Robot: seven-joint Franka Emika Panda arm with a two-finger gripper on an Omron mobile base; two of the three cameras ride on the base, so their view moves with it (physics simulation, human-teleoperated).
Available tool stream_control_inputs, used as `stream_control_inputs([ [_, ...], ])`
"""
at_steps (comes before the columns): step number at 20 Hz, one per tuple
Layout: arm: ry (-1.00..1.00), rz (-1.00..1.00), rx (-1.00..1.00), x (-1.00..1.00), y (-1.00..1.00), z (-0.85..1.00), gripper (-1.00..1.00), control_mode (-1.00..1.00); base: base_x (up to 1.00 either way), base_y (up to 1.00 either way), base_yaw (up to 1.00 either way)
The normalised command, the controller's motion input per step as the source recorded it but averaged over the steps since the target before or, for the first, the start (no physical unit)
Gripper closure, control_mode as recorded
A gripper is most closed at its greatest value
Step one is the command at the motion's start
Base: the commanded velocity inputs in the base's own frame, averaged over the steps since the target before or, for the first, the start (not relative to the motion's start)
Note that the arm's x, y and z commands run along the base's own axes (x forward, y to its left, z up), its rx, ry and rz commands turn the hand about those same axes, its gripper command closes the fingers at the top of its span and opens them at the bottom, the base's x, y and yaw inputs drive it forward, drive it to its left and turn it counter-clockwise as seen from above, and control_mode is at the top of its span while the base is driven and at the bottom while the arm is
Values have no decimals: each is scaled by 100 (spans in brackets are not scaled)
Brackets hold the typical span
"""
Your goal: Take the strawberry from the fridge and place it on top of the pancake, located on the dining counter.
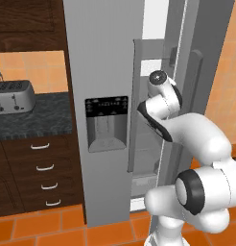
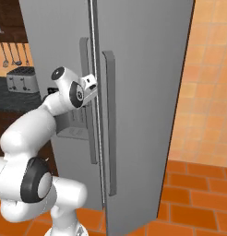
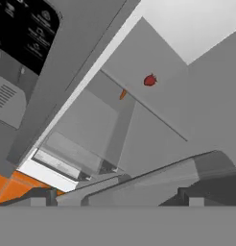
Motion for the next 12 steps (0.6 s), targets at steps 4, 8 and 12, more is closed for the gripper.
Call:
stream_control_inputs([
  [4, -2, -4, 0, -23, -77, 4, -100, -100, 0, 0, 0],
  [8, 0, -7, 0, -3, -76, 7, -100, -100, 0, 0, 0],
  [12, 0, -8, 0, 0, -80, 7, -100, -100, 0, 0, 0],
])
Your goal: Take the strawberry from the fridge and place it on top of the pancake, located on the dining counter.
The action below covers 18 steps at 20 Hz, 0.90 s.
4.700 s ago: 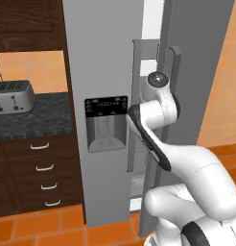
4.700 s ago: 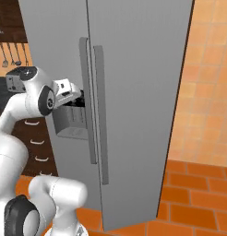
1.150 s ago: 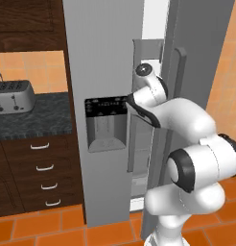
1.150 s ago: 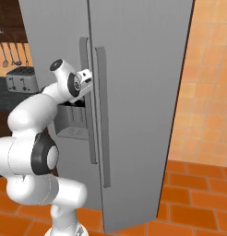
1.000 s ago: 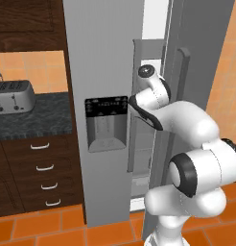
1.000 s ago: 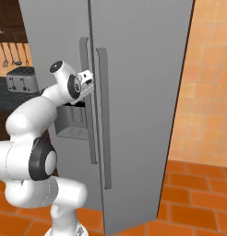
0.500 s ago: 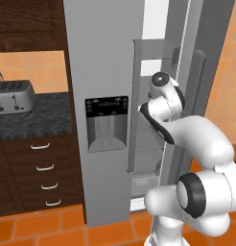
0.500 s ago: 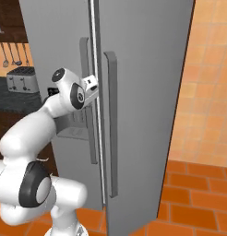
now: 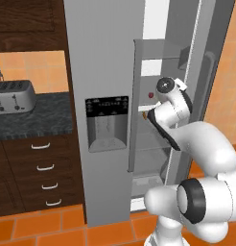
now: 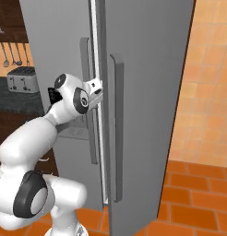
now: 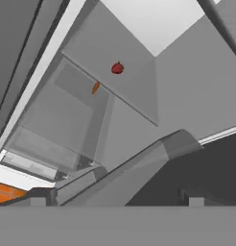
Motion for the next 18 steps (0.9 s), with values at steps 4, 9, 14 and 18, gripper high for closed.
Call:
stream_control_inputs([
  [4, 0, -13, 0, -18, -89, 9, -100, -100, 0, 0, 0],
  [9, 1, -22, 0, -22, -87, 14, -100, -100, 0, 0, 0],
  [14, 2, -25, 2, -18, -94, 11, -100, -100, 0, 0, 0],
  [18, 1, -25, 3, -17, -99, 2, -100, -100, 0, 0, 0],
])
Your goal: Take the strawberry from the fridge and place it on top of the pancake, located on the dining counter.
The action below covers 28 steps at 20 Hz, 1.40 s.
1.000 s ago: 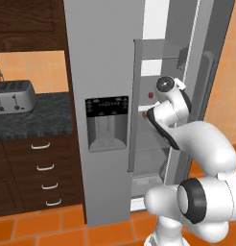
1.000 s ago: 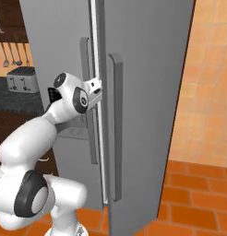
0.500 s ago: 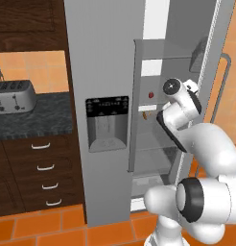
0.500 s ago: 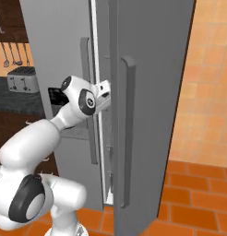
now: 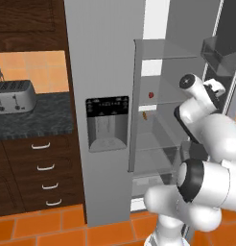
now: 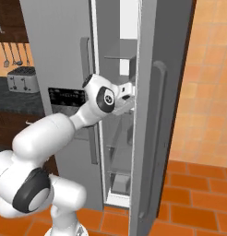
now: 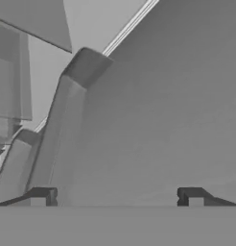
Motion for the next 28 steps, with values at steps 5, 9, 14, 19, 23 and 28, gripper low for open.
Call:
stream_control_inputs([
  [5, 0, -24, 2, -16, -99, 0, -100, -100, 0, 0, 0],
  [9, 0, -20, 0, -3, -85, 0, -100, -100, 0, 0, 0],
  [14, 0, -9, 0, -1, -49, 0, -100, -100, 0, 0, 0],
  [19, -5, 0, 0, -2, -4, 0, -100, -100, 0, 0, 0],
  [23, -9, 0, 0, -2, 34, 3, -100, -100, 0, 0, 0],
  [28, -9, 0, 0, 0, 40, 5, -100, -100, 0, 0, 0],
])
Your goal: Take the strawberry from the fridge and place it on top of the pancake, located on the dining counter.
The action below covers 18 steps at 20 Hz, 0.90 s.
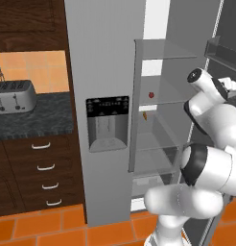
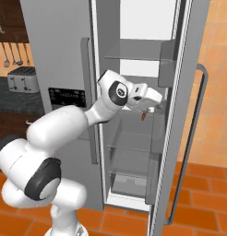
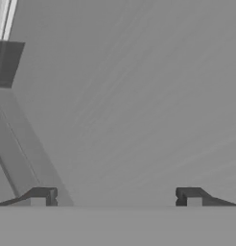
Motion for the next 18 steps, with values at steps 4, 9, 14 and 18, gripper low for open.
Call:
stream_control_inputs([
  [4, -5, 3, 1, -6, 45, 10, -100, -100, 0, 0, 0],
  [9, 0, 11, 7, -27, 71, 3, -100, -100, 0, 0, 0],
  [14, 0, 9, 12, -43, 61, 7, -100, -100, 0, 0, 0],
  [18, 0, 12, 16, -39, 54, 7, -100, -100, 0, 0, 0],
])
